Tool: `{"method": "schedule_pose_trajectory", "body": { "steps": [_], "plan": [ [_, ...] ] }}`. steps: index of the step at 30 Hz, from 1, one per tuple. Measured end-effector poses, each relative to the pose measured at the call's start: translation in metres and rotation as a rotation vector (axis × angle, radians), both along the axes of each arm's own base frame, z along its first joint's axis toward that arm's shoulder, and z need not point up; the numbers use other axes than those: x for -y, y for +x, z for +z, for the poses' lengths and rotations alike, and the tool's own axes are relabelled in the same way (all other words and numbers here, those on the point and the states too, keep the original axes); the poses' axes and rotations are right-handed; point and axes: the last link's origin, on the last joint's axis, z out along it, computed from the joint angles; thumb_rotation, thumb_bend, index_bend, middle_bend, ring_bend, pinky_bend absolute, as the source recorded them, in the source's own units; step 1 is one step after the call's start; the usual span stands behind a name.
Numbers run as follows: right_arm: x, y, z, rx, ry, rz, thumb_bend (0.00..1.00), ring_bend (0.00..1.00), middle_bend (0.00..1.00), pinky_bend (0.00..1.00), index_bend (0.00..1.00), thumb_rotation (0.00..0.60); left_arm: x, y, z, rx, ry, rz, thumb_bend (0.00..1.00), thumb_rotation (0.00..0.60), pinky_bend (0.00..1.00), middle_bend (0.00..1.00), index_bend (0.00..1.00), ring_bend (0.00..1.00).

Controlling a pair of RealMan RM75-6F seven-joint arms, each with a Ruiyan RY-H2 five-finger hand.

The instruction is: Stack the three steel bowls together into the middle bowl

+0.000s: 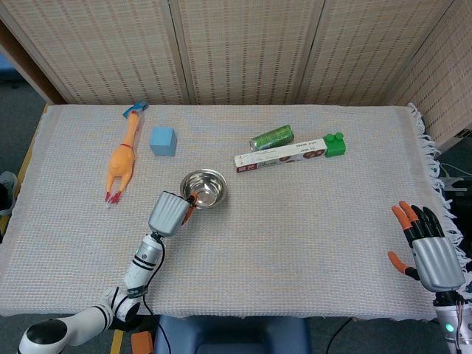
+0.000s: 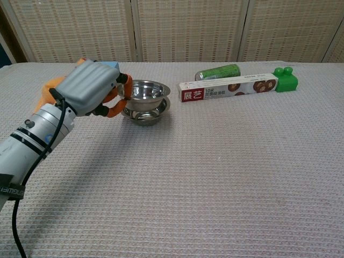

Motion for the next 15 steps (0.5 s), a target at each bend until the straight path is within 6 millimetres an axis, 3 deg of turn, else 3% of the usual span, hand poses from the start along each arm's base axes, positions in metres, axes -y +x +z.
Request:
{"method": "schedule_pose_trajectory", "body": {
  "steps": [6, 8, 13, 15],
  "plan": [
    [-0.003, 0.001, 0.003, 0.001, -0.019, 0.008, 0.19, 0.0, 0.0, 0.0, 0.0, 0.6, -0.008, -0.007, -0.012, -0.031, -0.034, 0.056, 0.48, 0.6, 1.0, 1.0, 0.18, 1.0],
    [-0.003, 0.001, 0.003, 0.0, -0.02, 0.007, 0.19, 0.0, 0.0, 0.0, 0.0, 0.6, -0.008, -0.009, -0.014, -0.039, -0.051, 0.066, 0.46, 0.6, 1.0, 1.0, 0.02, 1.0],
    [-0.004, 0.002, 0.004, -0.003, -0.026, 0.007, 0.19, 0.0, 0.0, 0.0, 0.0, 0.6, -0.005, -0.006, -0.011, -0.01, -0.072, 0.072, 0.41, 0.6, 1.0, 0.99, 0.0, 1.0],
    [-0.004, 0.002, 0.005, -0.003, -0.034, 0.009, 0.19, 0.0, 0.0, 0.0, 0.0, 0.6, -0.002, -0.006, -0.007, 0.011, -0.078, 0.069, 0.41, 0.6, 1.0, 0.9, 0.0, 0.99]
  ]
}}
